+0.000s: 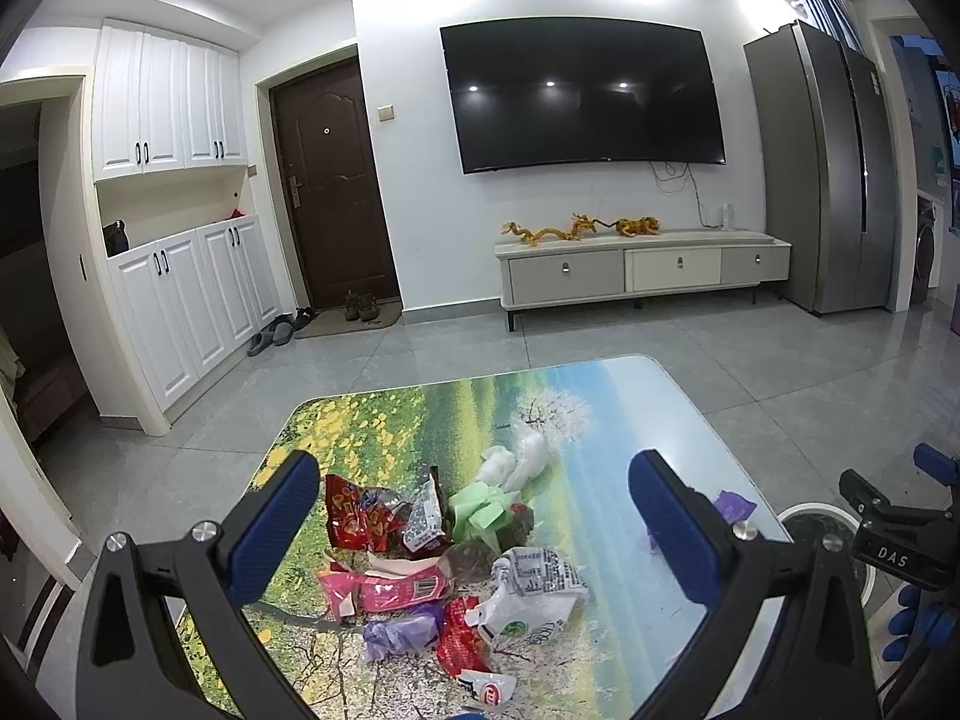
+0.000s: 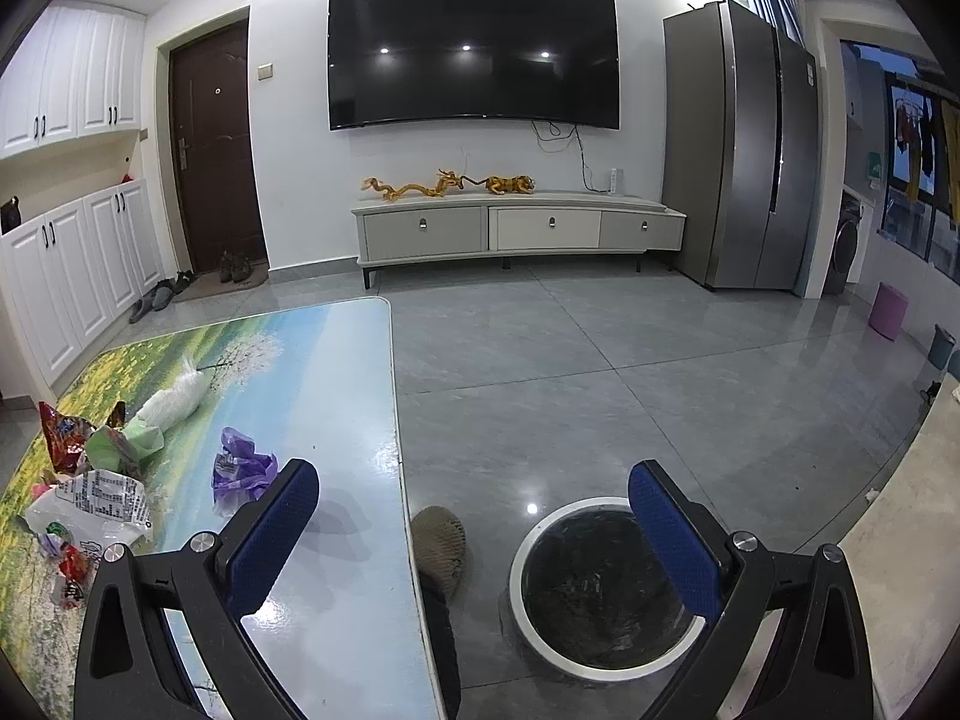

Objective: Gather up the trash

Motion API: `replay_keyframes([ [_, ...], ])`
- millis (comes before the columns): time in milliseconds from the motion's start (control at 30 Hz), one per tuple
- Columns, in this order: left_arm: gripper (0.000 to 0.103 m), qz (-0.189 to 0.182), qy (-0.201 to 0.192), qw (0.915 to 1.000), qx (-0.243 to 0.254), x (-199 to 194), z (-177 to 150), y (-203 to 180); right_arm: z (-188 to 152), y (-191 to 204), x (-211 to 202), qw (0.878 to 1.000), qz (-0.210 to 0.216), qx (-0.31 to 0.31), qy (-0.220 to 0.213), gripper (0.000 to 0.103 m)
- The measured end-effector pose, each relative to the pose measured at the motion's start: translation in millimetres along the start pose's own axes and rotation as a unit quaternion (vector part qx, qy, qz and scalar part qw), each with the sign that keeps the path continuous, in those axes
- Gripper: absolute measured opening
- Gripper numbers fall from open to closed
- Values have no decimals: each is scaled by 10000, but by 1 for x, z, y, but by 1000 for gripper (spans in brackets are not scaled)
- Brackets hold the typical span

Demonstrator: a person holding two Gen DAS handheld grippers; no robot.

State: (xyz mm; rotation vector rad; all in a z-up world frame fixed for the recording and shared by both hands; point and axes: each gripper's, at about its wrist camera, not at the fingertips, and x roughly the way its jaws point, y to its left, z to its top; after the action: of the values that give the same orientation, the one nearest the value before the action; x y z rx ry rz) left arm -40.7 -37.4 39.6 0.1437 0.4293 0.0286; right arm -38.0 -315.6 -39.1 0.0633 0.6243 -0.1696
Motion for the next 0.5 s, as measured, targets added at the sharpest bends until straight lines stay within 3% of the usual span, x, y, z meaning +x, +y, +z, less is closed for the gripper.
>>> replay_keyframes([
  [300, 103, -49, 24, 9998, -165, 0, -3, 6, 2, 1, -7, 9999, 28, 18, -142, 103],
  [500, 103, -284, 30, 9995, -158, 11, -1, 11, 7, -4, -7, 9997, -178, 68, -156, 103],
])
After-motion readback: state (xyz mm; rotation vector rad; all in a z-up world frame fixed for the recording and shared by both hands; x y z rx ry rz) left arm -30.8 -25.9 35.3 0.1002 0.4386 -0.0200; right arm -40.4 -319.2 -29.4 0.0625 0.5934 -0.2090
